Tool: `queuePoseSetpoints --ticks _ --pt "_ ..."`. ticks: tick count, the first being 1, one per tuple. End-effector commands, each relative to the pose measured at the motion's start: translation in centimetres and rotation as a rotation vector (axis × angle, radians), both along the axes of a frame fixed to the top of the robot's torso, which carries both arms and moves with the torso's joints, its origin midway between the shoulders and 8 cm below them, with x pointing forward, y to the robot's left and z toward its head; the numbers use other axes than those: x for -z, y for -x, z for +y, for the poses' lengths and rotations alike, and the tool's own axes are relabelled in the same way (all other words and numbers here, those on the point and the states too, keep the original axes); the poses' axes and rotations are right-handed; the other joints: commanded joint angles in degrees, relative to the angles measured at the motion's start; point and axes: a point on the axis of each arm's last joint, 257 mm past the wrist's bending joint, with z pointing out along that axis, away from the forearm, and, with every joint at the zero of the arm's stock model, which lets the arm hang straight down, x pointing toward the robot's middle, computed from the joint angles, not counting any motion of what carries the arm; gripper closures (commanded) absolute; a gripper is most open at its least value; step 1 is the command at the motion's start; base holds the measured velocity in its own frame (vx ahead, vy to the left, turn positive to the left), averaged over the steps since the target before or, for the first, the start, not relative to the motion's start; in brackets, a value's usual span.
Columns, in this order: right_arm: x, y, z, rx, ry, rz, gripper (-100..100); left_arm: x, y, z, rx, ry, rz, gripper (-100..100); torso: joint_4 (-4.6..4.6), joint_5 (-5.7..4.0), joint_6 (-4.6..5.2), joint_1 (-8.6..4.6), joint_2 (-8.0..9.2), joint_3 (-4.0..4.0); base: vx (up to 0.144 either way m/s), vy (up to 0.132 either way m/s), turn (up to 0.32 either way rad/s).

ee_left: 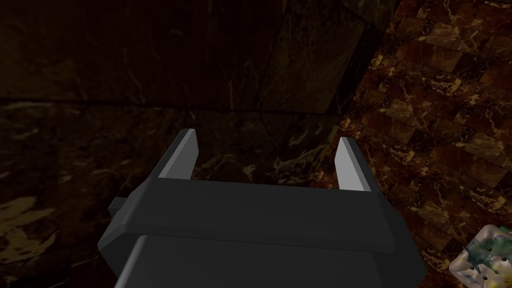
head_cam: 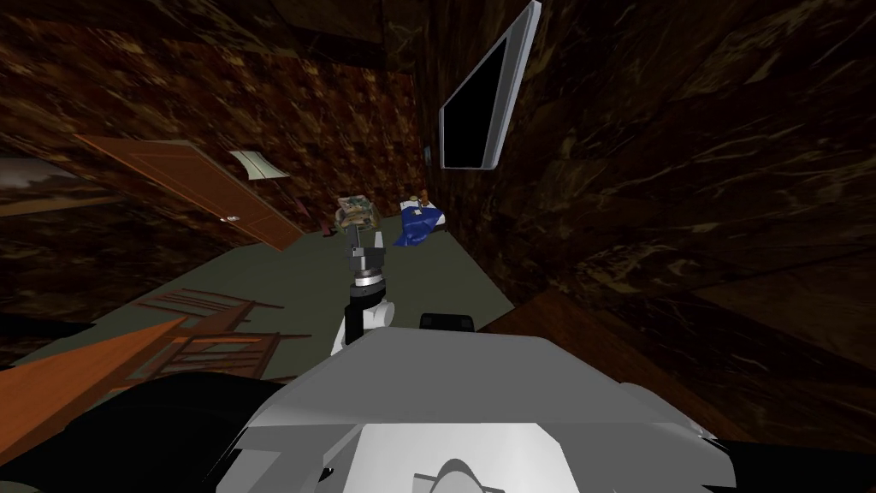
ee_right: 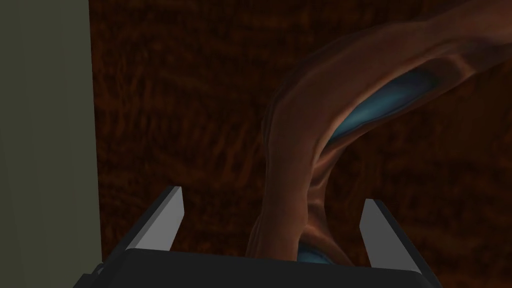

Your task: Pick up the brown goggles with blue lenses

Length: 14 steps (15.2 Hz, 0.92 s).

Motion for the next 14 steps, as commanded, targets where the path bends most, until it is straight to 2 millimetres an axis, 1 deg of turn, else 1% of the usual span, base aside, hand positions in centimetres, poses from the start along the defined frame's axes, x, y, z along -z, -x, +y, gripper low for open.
queuePoseSetpoints --ticks 1,2,3,5,12,13,14 --pt "0.3 -0.3 0.7 -0.008 0.006 0.003 -100 0.0 0.0 0.0 0.000 0.000 0.000 0 0.00 0.00 0.00 0.00 0.00 0.00 0.028 0.019 -0.091" --pt "0.4 -0.1 0.9 0.001 -0.003 0.008 -100 0.0 0.0 0.0 0.000 0.000 0.000 0 -0.01 0.01 0.01 0.04 -0.02 -0.01 0.015 0.010 -0.050" --pt "0.2 -1.3 1.3 -0.035 0.019 -0.007 -100 0.0 0.0 0.0 0.000 0.000 0.000 0 -0.01 0.01 0.00 0.03 -0.01 -0.01 0.021 0.014 -0.070" --pt "0.7 -0.6 2.0 -0.017 0.001 0.008 -100 0.0 0.0 0.0 0.000 0.000 0.000 0 -0.01 0.01 0.01 0.05 -0.02 -0.01 0.015 0.010 -0.048" --pt "0.7 -0.6 2.0 -0.017 0.001 0.008 -100 0.0 0.0 0.0 0.000 0.000 0.000 0 0.01 0.00 0.00 -0.02 0.06 0.04 -0.001 -0.001 0.003" --pt "1.7 -0.3 3.0 -0.009 0.000 0.008 -100 0.0 0.0 0.0 0.000 0.000 0.000 0 0.01 0.00 0.00 -0.02 0.06 0.03 -0.011 -0.007 0.035" --pt "2.2 -0.1 3.5 -0.005 0.000 0.008 -100 0.0 0.0 0.0 0.000 0.000 0.000 0 0.01 -0.01 -0.01 -0.03 0.09 0.05 -0.024 -0.016 0.080"
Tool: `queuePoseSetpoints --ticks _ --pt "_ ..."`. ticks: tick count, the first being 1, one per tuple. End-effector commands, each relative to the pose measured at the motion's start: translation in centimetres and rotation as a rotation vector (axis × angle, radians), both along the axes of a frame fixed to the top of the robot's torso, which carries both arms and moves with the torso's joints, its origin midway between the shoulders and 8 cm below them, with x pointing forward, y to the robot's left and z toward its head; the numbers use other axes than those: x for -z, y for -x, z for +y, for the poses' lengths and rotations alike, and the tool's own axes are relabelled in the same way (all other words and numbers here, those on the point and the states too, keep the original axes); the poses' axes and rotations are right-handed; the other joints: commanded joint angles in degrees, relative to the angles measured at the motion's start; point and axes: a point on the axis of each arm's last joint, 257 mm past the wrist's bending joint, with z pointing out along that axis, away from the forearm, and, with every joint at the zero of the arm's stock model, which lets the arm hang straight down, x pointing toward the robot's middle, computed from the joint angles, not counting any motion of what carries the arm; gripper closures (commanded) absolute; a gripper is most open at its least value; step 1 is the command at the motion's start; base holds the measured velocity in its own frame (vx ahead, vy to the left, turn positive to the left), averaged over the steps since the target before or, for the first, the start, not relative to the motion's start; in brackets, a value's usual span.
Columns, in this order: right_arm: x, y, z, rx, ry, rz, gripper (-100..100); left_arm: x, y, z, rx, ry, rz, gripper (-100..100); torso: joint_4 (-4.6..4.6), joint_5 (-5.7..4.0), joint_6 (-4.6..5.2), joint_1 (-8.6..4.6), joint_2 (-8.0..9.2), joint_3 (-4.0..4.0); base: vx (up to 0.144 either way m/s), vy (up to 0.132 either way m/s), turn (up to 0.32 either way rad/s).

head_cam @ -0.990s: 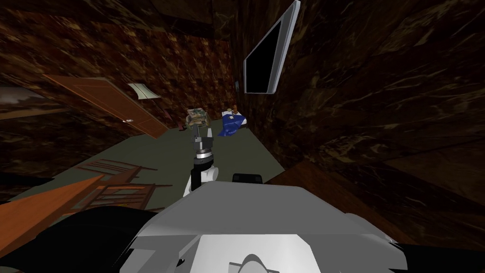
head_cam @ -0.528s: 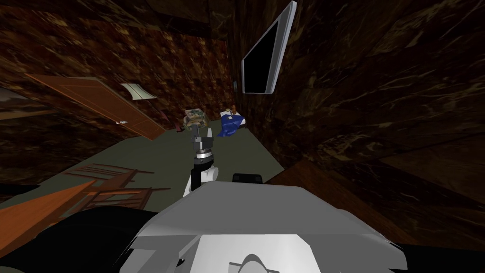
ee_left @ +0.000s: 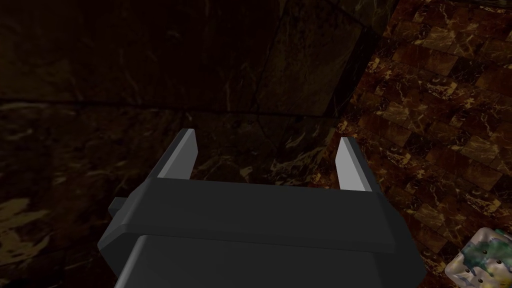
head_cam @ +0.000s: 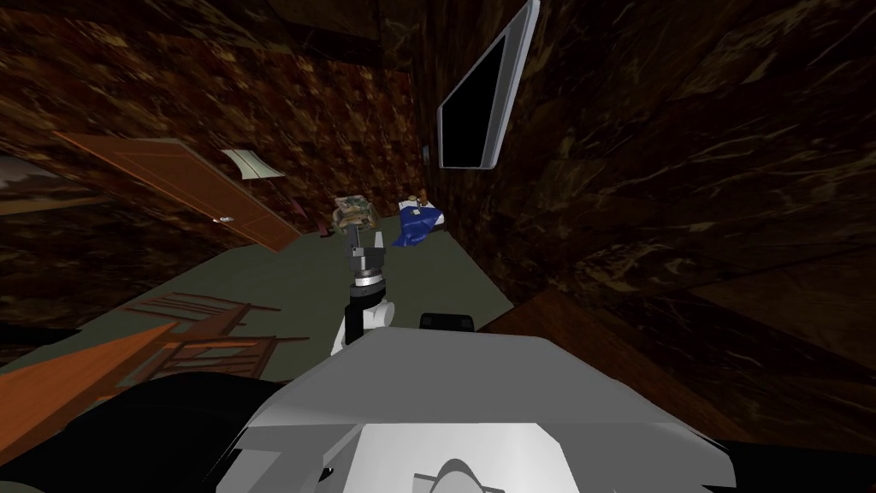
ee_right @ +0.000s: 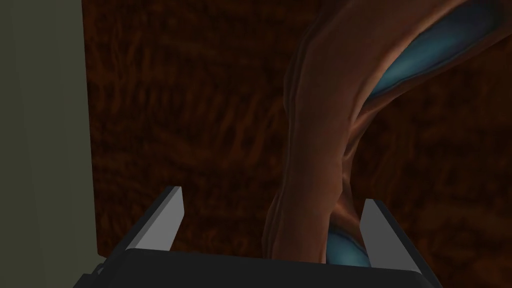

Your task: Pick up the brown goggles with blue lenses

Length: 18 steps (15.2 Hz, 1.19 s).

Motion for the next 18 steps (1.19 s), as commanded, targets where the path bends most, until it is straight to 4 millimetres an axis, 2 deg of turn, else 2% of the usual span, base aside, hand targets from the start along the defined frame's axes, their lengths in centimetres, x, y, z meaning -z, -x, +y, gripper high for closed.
queuePoseSetpoints --ticks 1,3,12,13,16,17,18 --pt "0.9 0.2 0.9 0.009 0.002 -0.001 -100 0.0 0.0 0.0 0.000 0.000 0.000 0 0.00 0.00 0.00 0.00 0.00 0.00 -0.022 -0.015 0.072" --pt "1.7 0.5 1.7 0.013 0.001 -0.001 -100 0.0 0.0 0.0 0.000 0.000 0.000 0 0.04 -0.24 -0.06 -0.06 -0.01 0.01 -0.017 -0.011 0.055" --pt "1.7 0.5 1.7 0.013 0.001 -0.001 -100 0.0 0.0 0.0 0.000 0.000 0.000 0 0.04 -0.77 -0.14 -0.13 -0.20 -0.08 0.000 0.000 -0.001" --pt "2.5 0.7 2.4 0.019 0.009 -0.002 -100 0.0 0.0 0.0 0.000 0.000 0.000 0 0.03 -0.77 -0.14 -0.13 -0.20 -0.08 -0.007 -0.004 0.022" --pt "3.3 1.0 3.1 0.024 0.016 -0.002 -100 0.0 0.0 0.0 0.000 0.000 0.000 0 0.07 -1.18 -0.21 -0.21 -0.19 -0.06 -0.012 -0.008 0.039" --pt "2.8 1.0 2.4 0.024 0.021 -0.001 -100 0.0 0.0 0.0 0.000 0.000 0.000 0 0.08 -1.37 -0.25 -0.26 -0.21 -0.06 -0.006 -0.002 0.013" --pt "2.9 1.0 2.4 0.024 0.024 -0.001 100 0.0 0.0 0.0 0.000 0.000 0.000 0 0.08 -1.41 -0.25 -0.31 -0.24 -0.07 0.000 0.000 0.000"
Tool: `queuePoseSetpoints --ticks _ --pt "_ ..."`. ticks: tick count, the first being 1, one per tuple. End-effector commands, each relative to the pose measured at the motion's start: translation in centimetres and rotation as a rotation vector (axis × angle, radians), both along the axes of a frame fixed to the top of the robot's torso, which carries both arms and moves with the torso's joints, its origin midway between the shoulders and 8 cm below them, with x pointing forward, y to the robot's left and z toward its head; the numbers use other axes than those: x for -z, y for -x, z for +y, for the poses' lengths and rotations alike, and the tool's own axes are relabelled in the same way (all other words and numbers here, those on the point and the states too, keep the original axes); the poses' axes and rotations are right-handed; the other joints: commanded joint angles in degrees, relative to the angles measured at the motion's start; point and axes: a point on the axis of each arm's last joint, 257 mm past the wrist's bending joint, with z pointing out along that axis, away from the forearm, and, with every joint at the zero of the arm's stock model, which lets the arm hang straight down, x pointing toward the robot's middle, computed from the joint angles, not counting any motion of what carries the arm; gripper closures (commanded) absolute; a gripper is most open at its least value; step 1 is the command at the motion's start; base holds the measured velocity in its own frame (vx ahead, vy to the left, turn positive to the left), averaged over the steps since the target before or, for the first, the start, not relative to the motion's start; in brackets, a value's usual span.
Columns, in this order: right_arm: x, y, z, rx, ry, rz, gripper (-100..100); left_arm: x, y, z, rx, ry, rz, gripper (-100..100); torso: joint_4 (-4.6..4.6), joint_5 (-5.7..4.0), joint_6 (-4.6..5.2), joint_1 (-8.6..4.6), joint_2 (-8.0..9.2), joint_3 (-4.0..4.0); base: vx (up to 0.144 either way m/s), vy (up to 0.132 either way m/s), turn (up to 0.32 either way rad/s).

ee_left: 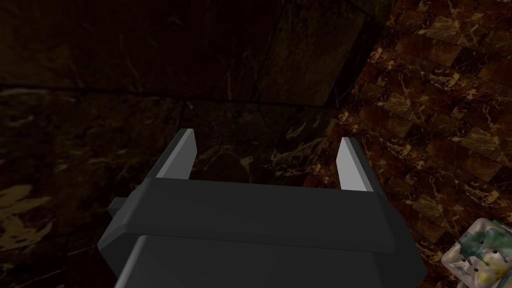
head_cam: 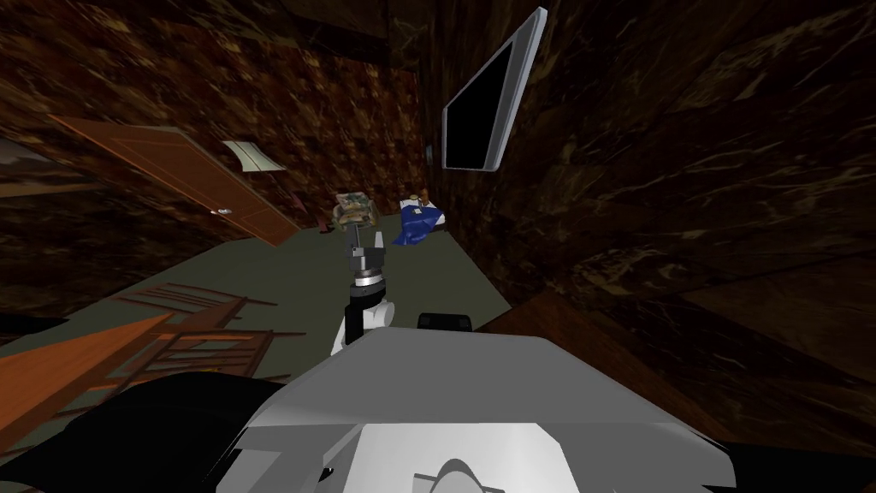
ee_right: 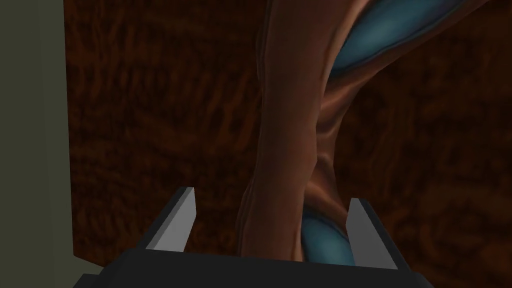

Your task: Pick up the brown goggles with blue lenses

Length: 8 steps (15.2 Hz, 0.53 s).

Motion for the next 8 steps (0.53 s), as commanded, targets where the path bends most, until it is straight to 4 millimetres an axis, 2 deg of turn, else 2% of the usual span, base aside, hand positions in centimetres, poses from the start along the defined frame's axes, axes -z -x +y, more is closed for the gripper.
queuePoseSetpoints --ticks 1,4,7,8 --pt "0.0 0.0 0.0 0.000 0.000 0.000 100 0.0 0.0 0.0 0.000 0.000 0.000 0 0.00 0.00 0.00 0.00 0.00 0.00 0.000 0.000 0.000" --pt "0.0 0.0 0.1 0.000 -0.001 0.000 100 0.0 0.0 0.0 0.000 0.000 0.000 0 0.00 0.02 0.03 -0.01 0.00 0.00 0.001 0.001 0.005" --pt "-1.3 -0.7 -0.7 -0.011 -0.023 -0.002 100 0.0 0.0 0.0 0.000 0.000 0.000 0 0.03 0.08 0.05 0.02 -0.02 0.01 0.014 0.005 -0.046" --pt "-0.9 -0.5 -0.5 -0.009 -0.015 -0.001 100 0.0 0.0 0.0 0.000 0.000 0.000 0 0.03 0.09 0.06 0.03 -0.02 0.01 0.007 0.005 -0.019"
